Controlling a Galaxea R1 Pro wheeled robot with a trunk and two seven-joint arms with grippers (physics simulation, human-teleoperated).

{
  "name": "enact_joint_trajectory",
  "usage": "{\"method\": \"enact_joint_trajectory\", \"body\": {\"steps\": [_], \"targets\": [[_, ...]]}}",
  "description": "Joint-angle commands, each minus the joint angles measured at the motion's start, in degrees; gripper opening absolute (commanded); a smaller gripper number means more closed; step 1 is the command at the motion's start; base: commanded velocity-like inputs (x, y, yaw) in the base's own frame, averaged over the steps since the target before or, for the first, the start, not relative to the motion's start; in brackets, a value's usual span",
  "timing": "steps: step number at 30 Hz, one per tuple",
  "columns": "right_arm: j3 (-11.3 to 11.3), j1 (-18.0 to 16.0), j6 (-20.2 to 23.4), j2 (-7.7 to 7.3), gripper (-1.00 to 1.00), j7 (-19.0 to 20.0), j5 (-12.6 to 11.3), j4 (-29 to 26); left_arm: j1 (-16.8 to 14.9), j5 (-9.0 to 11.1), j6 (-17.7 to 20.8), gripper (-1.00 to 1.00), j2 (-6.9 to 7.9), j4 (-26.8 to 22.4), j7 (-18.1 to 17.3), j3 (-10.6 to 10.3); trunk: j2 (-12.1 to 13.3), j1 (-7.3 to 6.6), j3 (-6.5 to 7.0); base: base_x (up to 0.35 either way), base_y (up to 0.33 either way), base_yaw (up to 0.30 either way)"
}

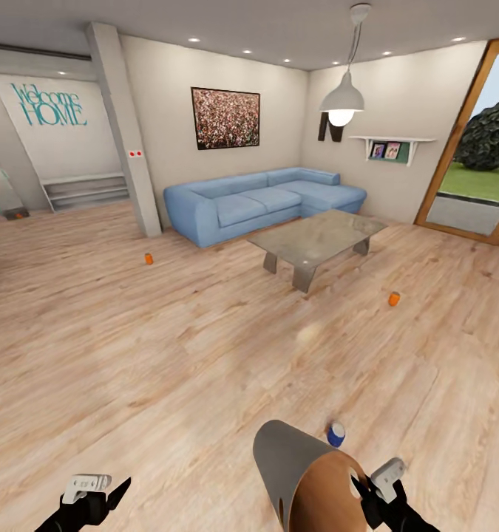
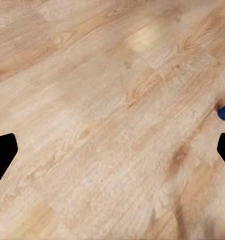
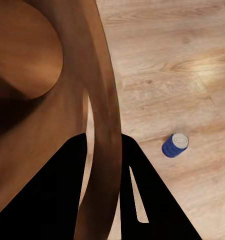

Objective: Put the three can of soda from the living room inside the tash can in the kitchen.

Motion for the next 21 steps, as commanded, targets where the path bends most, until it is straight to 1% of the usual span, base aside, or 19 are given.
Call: {"method": "enact_joint_trajectory", "body": {"steps": [1,9,21], "targets": [[0.0,0.0,0.0,0.01,-1.0,0.6,-0.4,-0.1,0.0,0.0,0.0,1.0,0.0,0.0,0.0,0.0,0.0,0.0,0.01,0.324,0.017,0.245],[-0.1,0.0,0.0,0.67,-1.0,0.6,-0.4,-0.1,0.0,0.0,0.0,1.0,0.0,0.0,-0.1,0.0,0.0,0.0,0.01,0.309,0.132,0.245],[-0.1,0.0,0.0,0.8,-1.0,0.6,-0.4,-0.1,0.0,0.1,0.0,1.0,0.0,0.0,-0.2,0.0,0.0,0.0,0.01,0.294,0.187,0.245]]}}
